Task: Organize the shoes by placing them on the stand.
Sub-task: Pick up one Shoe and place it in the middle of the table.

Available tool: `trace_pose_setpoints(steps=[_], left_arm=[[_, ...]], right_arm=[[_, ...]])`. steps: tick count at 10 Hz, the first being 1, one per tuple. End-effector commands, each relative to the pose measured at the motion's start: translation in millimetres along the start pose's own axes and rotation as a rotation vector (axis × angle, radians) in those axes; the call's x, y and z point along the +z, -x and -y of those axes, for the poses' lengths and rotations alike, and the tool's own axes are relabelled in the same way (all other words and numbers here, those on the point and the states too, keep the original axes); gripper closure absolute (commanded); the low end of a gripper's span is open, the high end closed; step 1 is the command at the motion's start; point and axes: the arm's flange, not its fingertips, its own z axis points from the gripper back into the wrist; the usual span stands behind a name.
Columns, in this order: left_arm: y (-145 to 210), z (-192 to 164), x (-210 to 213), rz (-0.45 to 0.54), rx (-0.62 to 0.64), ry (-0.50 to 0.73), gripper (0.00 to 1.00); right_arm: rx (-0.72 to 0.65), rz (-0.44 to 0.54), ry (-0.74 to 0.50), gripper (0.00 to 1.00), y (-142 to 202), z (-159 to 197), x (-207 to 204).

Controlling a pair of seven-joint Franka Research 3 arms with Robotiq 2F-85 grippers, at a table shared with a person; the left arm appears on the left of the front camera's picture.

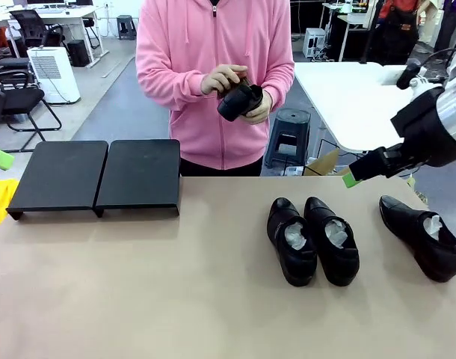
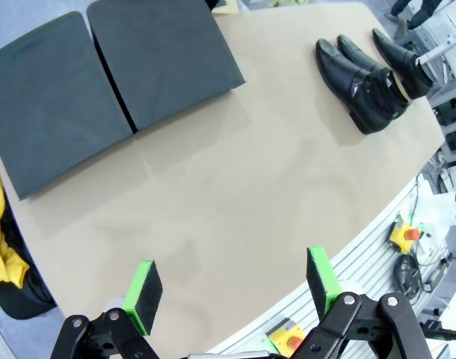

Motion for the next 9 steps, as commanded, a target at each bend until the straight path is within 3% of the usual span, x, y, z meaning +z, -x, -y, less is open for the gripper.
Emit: trace_pose_setpoints(steps=[1,3,7,9], left_arm=[[0.1,-1.2,2.3,0.008,-0.001,0.022,0.00],[0.1,-1.2,2.3,0.008,-0.001,0.022,0.00],[0.1,-1.2,2.3,0.008,-0.001,0.022,0.00],[0.1,-1.2,2.3,0.008,-0.001,0.022,0.00]], right_arm=[[-0.015,-0.040,0.033,0.00,-2.1,-18.3,-21.0],[-0.073,-0.103,0.095,0.00,-2.5,-51.7,-60.3],[-0.190,-0.218,0.171,0.03,-6.0,-57.7,-124.4],[-0.223,-0.212,0.185,0.42,-9.0,-54.2,-133.6]])
